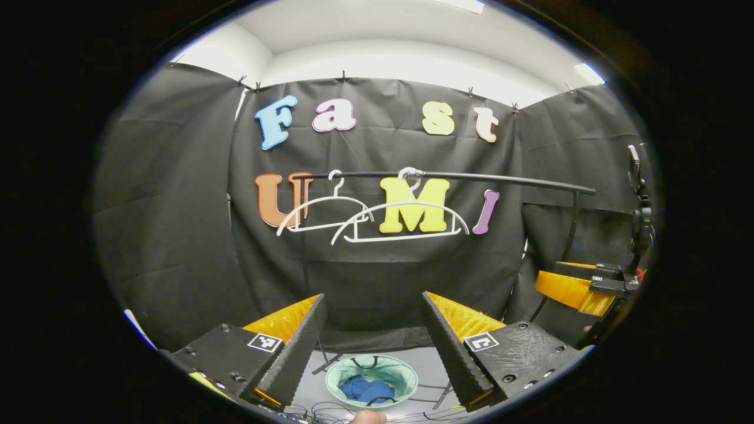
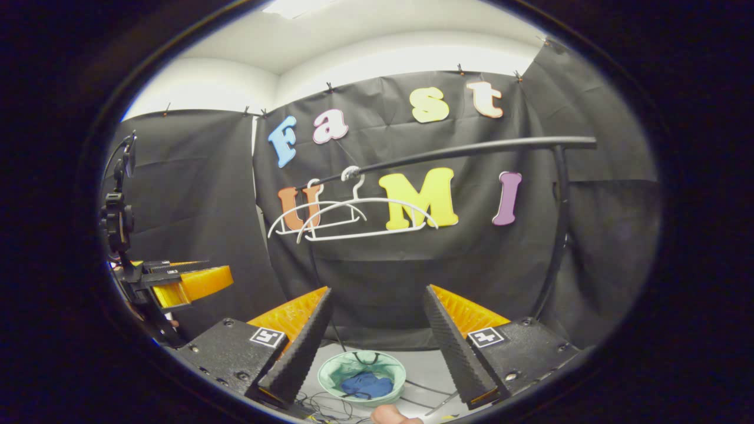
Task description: Grasp the clothes on the hanger with both hands and then place them into the laundry hamper below.
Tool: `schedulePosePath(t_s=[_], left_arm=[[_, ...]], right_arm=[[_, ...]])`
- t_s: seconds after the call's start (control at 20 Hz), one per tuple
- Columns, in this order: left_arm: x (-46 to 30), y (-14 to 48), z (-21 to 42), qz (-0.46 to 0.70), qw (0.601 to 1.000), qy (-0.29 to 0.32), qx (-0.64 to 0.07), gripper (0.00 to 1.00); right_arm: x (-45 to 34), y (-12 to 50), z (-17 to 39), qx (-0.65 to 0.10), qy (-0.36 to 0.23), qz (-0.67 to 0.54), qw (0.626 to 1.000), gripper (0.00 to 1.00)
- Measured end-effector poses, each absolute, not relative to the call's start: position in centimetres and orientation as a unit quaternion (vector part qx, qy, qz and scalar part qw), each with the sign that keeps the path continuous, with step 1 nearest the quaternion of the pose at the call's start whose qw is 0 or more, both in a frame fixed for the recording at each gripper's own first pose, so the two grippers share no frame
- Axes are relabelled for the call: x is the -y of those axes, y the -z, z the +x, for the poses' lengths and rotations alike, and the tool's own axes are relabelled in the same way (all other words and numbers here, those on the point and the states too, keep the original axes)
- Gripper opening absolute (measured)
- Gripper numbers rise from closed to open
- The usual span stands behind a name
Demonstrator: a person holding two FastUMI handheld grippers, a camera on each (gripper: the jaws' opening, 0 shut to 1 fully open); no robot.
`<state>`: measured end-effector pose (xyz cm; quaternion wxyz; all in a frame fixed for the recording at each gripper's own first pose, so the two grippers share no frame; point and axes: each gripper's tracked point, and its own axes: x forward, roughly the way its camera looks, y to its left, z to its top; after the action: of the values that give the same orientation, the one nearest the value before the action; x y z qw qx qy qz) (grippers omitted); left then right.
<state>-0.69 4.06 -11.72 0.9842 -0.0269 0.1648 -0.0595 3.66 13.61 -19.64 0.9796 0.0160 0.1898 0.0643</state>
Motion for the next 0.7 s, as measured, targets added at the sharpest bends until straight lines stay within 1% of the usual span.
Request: schedulePosePath(t_s=[0.15, 0.2, 0.25, 0.3, 0.65, 0.7], left_arm=[[-3.5, 9.6, -3.4, -0.035, 0.987, 0.035, -0.150, 1.00], [-3.2, 9.1, -4.4, -0.036, 0.988, 0.030, -0.148, 1.00], [-2.8, 8.4, -5.3, -0.034, 0.989, 0.027, -0.144, 1.00], [-2.6, 7.8, -6.5, -0.030, 0.989, 0.023, -0.140, 1.00], [-0.6, 1.7, -13.3, -0.019, 0.996, 0.019, -0.082, 1.00], [-0.5, 0.7, -13.9, -0.018, 0.997, 0.016, -0.070, 0.96]], right_arm=[[-10.8, 16.9, 0.7, -0.179, -0.059, 0.012, 0.982, 0.98], [-9.8, 16.5, -0.3, -0.177, -0.055, 0.010, 0.983, 0.99], [-9.1, 15.9, -1.2, -0.172, -0.053, 0.011, 0.984, 0.98], [-8.3, 15.2, -2.2, -0.166, -0.050, 0.013, 0.985, 0.99], [-5.4, 8.5, -8.2, -0.106, -0.050, 0.027, 0.993, 0.98], [-5.1, 7.2, -8.9, -0.091, -0.052, 0.030, 0.994, 0.98]])
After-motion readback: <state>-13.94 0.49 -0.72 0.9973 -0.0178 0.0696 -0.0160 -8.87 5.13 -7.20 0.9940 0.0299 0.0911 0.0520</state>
